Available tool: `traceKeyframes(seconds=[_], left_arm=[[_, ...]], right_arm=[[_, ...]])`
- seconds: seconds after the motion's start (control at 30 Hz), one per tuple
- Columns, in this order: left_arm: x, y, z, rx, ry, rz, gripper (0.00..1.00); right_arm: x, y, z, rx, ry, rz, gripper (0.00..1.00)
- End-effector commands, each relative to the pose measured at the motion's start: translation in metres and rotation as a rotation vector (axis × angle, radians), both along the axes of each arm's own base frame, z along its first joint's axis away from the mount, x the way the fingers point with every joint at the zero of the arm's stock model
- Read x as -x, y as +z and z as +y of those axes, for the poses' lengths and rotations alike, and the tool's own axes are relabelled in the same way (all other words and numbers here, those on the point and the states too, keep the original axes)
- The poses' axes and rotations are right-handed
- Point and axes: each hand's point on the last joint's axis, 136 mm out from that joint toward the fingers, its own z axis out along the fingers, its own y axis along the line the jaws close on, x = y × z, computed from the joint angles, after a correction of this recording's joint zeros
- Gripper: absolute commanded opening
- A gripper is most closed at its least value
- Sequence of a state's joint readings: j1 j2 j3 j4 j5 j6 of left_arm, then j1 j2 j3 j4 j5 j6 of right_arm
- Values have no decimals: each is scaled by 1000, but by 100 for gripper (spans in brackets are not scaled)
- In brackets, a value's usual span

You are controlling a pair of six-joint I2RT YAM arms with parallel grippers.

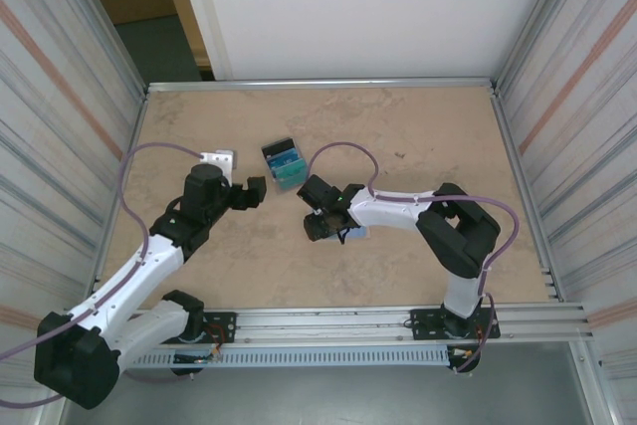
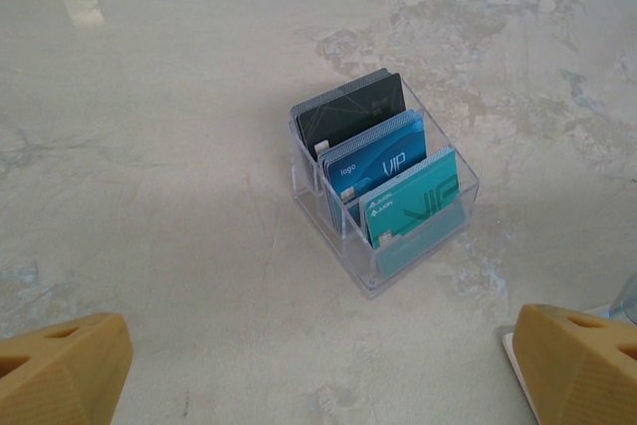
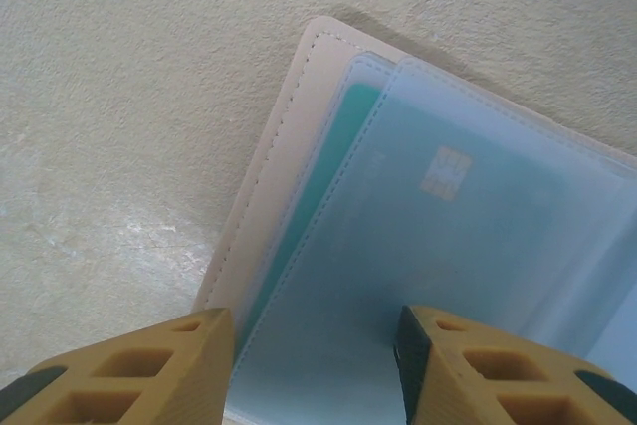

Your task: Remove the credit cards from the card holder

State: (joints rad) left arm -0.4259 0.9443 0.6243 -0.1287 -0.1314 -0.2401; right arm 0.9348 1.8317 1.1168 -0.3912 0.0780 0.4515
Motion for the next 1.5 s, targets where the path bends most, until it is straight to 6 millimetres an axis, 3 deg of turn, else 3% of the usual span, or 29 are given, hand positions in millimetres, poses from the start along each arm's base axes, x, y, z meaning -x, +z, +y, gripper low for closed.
traceKeyframes(seconds=[0.0, 0.27, 0.5, 0.67, 0.9, 1.03, 1.47], left_arm=[[-2, 10, -6, 12, -22, -29, 99], [-1, 19, -15, -23, -50, -68, 99], [-1, 18, -27, -112, -90, -92, 99], [-2, 15, -42, -169, -132, -124, 99], [-1, 1, -71, -249, -232, -131, 99], [0, -13, -87, -355, -274, -128, 99], [8, -77, -130, -469, -395, -15, 99]], right_arm=[[11, -20, -17, 75, -3, 44, 46], [7, -25, -35, 103, -55, 39, 32], [-5, 6, -28, 22, -69, -23, 22], [-11, 25, -34, -9, -112, -77, 15], [-11, 30, -56, -14, -185, -100, 16], [-9, 30, -74, -18, -242, -96, 24], [-12, 27, -128, -58, -437, -46, 33]])
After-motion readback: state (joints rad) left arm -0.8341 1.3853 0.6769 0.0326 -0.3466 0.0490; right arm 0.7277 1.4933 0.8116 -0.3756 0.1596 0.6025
